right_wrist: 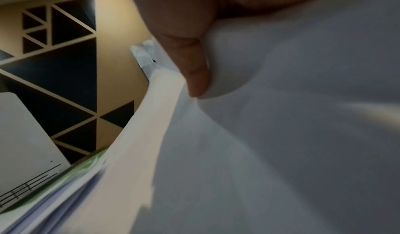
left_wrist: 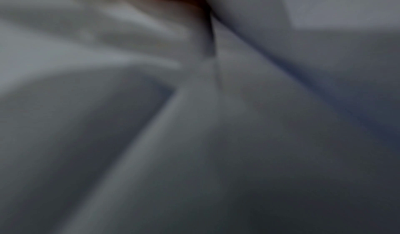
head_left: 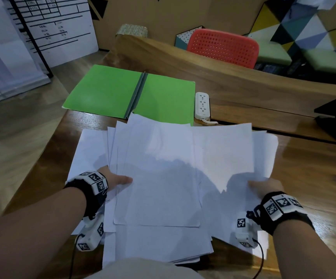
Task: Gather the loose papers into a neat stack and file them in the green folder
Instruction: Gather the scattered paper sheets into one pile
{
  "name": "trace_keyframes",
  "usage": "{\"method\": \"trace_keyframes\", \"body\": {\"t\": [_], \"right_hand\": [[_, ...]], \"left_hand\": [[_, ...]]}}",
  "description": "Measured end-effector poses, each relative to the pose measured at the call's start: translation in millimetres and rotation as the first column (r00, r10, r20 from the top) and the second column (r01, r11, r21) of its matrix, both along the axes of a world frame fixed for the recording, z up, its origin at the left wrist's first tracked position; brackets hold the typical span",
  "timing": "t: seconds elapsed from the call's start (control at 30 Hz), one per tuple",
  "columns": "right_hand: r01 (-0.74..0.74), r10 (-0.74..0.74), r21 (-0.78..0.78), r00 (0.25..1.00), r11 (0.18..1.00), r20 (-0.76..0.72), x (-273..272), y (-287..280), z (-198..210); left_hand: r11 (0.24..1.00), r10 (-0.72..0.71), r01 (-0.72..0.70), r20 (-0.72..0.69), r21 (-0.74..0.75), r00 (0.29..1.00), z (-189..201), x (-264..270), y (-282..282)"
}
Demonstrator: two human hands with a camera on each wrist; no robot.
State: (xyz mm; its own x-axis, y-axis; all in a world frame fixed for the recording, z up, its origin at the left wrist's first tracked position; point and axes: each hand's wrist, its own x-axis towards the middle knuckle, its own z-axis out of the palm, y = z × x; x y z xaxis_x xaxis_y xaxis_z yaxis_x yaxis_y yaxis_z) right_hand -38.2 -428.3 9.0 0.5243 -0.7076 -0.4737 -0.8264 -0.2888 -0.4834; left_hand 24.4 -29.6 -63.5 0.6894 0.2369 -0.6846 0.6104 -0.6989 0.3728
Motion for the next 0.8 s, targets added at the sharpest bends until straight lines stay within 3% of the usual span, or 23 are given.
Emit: {"method": "trace_keyframes", "body": {"t": [0.13,0.27,0.37,0.43,0.5,0.6,0.67,0.73,0.8], "right_hand": [[0.032,0.015,-0.188,0.97,0.982,0.243,4,-15,33],[0.204,-0.137,-0.045,0.788,0.978,0.601,5,-25,85],[0.146,-0.107,-0.004,0.745,0.989,0.658,10,-24,108],[0.07,-0.079,0.039,0.764,0.997,0.64,15,-12,105],[-0.018,-0.028,0.08,0.841,0.997,0.54,22,5,85],[-0.162,0.111,0.118,0.929,0.98,0.353,23,41,33],[-0.213,0.156,0.212,0.953,0.954,0.259,20,62,-13],[-0.226,0.169,0.319,0.966,0.921,0.197,13,84,-50],[-0.283,0.238,0.345,0.957,0.895,0.166,4,108,-61]], "left_hand": [[1.0,0.024,-0.024,0.006,-0.019,1.0,4,-2,-1],[0.999,0.008,-0.007,0.027,-0.042,1.0,-8,2,4],[0.999,0.023,-0.022,0.023,-0.047,0.999,-39,12,17],[0.997,0.011,-0.008,0.034,-0.08,0.999,-30,11,13],[0.993,-0.021,0.028,0.058,-0.113,0.998,-6,2,3],[0.985,0.027,-0.013,0.074,-0.173,0.997,22,-5,-9],[0.96,0.067,-0.051,0.05,-0.276,0.996,35,-10,-11],[0.928,0.022,-0.005,0.043,-0.373,0.999,46,-17,-16],[0.893,0.014,0.029,0.093,-0.448,0.996,45,-24,-20]]}}
